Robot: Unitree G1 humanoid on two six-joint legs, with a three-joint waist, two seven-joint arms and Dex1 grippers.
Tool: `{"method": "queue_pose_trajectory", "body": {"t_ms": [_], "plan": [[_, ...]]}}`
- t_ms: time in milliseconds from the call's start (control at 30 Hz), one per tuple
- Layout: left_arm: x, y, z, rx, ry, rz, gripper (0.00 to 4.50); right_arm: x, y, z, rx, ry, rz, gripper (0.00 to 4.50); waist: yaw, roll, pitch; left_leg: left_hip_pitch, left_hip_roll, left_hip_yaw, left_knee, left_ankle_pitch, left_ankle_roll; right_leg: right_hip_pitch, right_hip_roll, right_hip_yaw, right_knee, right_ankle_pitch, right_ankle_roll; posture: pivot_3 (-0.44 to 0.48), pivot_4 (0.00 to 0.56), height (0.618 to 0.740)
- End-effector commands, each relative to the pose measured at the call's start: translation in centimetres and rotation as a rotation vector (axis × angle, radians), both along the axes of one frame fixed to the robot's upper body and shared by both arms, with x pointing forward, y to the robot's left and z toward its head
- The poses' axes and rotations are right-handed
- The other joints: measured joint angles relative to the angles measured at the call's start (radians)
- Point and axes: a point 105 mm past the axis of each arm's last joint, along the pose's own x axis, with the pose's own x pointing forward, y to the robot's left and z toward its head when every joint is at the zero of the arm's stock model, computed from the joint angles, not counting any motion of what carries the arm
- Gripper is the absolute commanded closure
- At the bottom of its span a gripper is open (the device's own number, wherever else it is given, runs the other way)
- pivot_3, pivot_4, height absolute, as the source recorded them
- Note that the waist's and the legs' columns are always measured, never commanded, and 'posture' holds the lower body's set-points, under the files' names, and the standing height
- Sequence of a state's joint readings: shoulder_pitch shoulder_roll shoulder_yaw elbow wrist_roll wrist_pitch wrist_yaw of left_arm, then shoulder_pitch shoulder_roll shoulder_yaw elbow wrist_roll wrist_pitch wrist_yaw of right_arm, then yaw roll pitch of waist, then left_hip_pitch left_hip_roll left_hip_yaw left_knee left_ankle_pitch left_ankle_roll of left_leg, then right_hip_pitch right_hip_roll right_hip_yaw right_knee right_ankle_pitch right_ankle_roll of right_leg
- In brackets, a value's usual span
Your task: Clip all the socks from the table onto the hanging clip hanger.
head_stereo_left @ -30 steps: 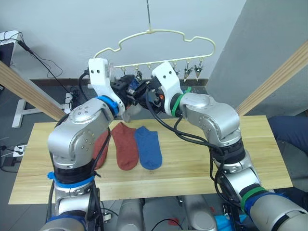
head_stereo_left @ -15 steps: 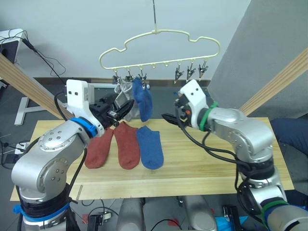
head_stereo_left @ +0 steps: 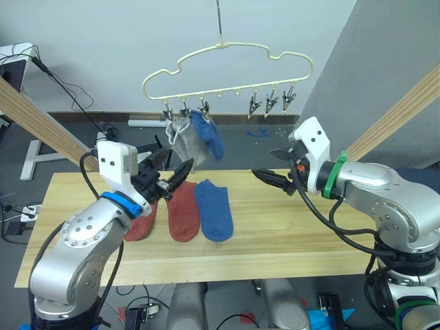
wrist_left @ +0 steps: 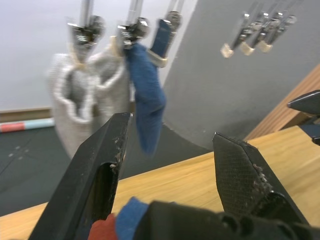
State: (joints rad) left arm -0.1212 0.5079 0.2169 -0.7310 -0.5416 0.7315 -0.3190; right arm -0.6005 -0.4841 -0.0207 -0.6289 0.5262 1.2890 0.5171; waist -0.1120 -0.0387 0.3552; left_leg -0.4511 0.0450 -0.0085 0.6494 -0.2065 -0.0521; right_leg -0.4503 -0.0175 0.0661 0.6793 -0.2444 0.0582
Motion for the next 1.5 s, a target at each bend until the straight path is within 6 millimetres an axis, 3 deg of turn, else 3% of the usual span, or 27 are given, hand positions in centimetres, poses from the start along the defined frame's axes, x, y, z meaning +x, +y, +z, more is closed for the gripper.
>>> {"method": "queue_pose_trajectory", "body": {"t_ms": [33,267,767,1167,1500], "plan": [[0.0,-1.0,-0.5,-0.01,-0.037,-0.022,1.54,-0.9,-0.9,0.9,0.003,-0.048,-0.008,0.8,-0.001,0.0,-0.002,0.0,0.0,0.0,0.0,0.0,0.0,0.0,0.0,0.0,0.0,0.0,0.0,-0.26,0.299,0.74],[0.4,-2.4,-1.8,-0.026,-0.053,-0.04,1.54,-1.3,-2.2,0.6,-0.024,-0.034,-0.047,0.8,-0.013,-0.001,-0.007,0.0,0.0,0.001,0.0,0.0,0.0,0.0,0.0,0.001,0.0,0.0,0.0,-0.292,0.279,0.74],[0.8,-3.8,-1.7,-0.013,-0.089,-0.082,1.54,-1.8,-3.0,0.1,0.021,-0.012,-0.078,0.8,-0.062,-0.002,-0.037,0.001,0.0,0.002,0.002,0.001,0.002,0.001,0.001,0.002,0.001,0.0,0.0,-0.32,0.249,0.74],[0.4,-4.2,-1.7,0.015,-0.061,-0.116,1.54,-2.0,-2.7,0.5,0.042,-0.014,-0.079,0.8,-0.089,-0.002,-0.038,0.003,0.0,0.002,0.006,0.001,0.002,0.005,0.001,0.003,0.001,-0.001,0.003,-0.322,0.341,0.74],[1.1,-3.4,-0.9,0.018,-0.077,-0.096,1.54,-1.8,-2.8,0.7,0.056,-0.023,-0.107,0.8,-0.09,-0.001,-0.037,0.008,0.001,0.003,0.005,0.001,0.003,0.008,0.002,0.004,0.0,-0.003,0.005,-0.327,0.342,0.74]]}}
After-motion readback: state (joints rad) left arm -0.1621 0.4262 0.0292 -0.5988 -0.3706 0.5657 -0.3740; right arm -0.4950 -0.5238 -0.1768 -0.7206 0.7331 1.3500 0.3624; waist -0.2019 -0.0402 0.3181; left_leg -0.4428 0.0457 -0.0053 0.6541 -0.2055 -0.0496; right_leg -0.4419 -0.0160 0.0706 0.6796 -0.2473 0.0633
